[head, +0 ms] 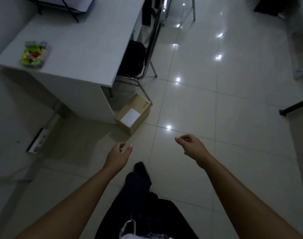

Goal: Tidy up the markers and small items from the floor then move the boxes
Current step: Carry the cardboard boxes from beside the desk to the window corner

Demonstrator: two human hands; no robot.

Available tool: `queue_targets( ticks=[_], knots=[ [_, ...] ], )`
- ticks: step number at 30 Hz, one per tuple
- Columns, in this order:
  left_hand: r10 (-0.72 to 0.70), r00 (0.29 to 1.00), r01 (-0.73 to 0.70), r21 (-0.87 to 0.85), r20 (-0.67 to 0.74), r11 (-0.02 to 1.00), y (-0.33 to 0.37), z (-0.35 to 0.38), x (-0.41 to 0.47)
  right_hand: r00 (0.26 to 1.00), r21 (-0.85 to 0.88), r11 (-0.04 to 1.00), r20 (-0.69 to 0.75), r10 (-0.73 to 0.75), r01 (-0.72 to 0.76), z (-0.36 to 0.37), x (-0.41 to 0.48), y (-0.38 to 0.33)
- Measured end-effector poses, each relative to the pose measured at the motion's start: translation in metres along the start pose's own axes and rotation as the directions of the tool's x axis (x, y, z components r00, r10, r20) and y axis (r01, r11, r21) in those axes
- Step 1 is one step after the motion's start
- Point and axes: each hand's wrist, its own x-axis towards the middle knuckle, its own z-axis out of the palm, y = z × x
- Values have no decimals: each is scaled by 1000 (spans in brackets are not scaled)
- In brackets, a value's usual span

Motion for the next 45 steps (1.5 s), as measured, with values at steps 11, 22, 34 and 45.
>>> queue_targets(
  ticks=[11, 22, 34, 45],
  knots=[
    [-233, 972, 233, -43, 9, 971, 78, 29, 144, 980, -76, 996, 191, 56, -42, -30, 175, -87],
    [-372, 922, 359, -123, -105, 925, 98, 73, 271, 947, -336, 941, 315, 66, 46, 21, 381, -122],
    [-570, 783, 543, -172, -251, 822, -55, 194, 418, 956, -463, 877, 292, 15, 127, 138, 622, 2],
    [-770, 637, 571, -653, -29, 497, -132, 192, 516, 879, -341, 892, 462, -115, 296, 212, 711, 31]
  ],
)
